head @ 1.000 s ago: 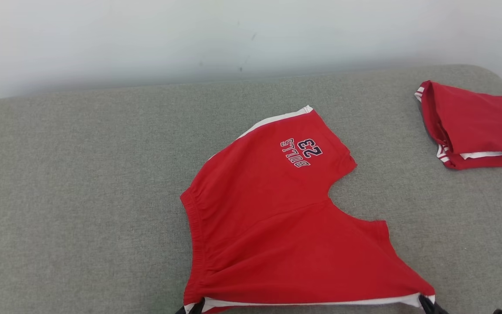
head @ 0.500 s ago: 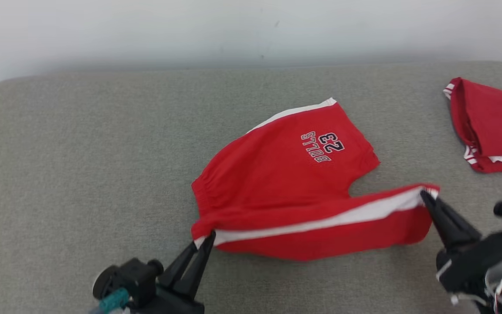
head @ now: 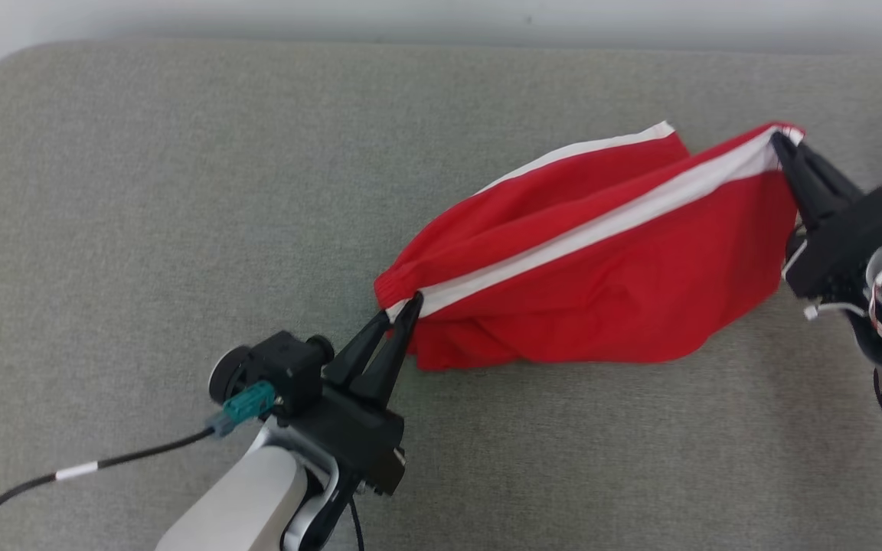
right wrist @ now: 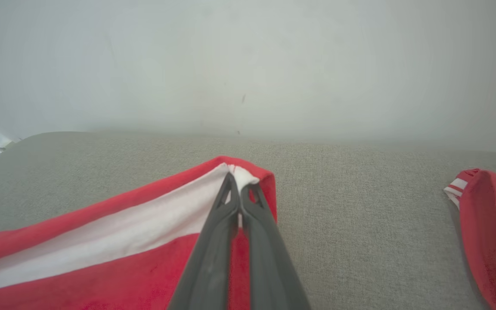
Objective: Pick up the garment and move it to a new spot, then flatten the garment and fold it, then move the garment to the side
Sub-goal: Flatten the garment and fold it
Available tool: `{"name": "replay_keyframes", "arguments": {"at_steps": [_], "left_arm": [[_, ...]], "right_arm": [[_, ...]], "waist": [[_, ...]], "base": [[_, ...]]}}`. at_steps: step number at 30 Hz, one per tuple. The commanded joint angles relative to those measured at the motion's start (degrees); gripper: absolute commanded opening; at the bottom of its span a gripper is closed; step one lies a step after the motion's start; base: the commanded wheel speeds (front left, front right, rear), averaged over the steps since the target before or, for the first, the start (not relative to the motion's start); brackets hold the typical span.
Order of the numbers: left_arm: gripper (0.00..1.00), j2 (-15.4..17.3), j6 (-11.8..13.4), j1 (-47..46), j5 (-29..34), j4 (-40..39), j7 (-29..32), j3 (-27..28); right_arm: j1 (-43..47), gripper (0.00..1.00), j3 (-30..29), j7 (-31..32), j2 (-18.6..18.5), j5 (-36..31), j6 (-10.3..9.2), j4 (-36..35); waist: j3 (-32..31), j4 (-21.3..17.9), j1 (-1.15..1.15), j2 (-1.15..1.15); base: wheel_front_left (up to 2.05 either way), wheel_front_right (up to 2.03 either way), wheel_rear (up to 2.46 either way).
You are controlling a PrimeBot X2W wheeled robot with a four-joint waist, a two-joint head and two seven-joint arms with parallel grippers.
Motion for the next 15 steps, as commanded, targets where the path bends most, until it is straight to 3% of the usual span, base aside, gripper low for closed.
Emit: {"name": "replay_keyframes", "arguments": {"at_steps": [1, 15], "left_arm": [[0.00, -0.68, -0.44, -1.81, 0.15, 1.14, 0.05, -0.19], [0.00, -5.06, -2.11, -10.26, 0.26, 10.45, -0.13, -0.04]], "right_arm": [[-2.59, 0.00, 0.72, -0.73, -0.20, -0.27, 0.00, 2.08], [-20.40, 0.00, 8.67, -6.70, 3.66, -2.26, 0.00, 24.94]], "waist": [[3.05, 2.73, -0.01, -0.01], [8.80, 5.09, -0.01, -0.01]], "base": [[0.00, 0.00, 0.00], [0.00, 0.00, 0.00]]}}
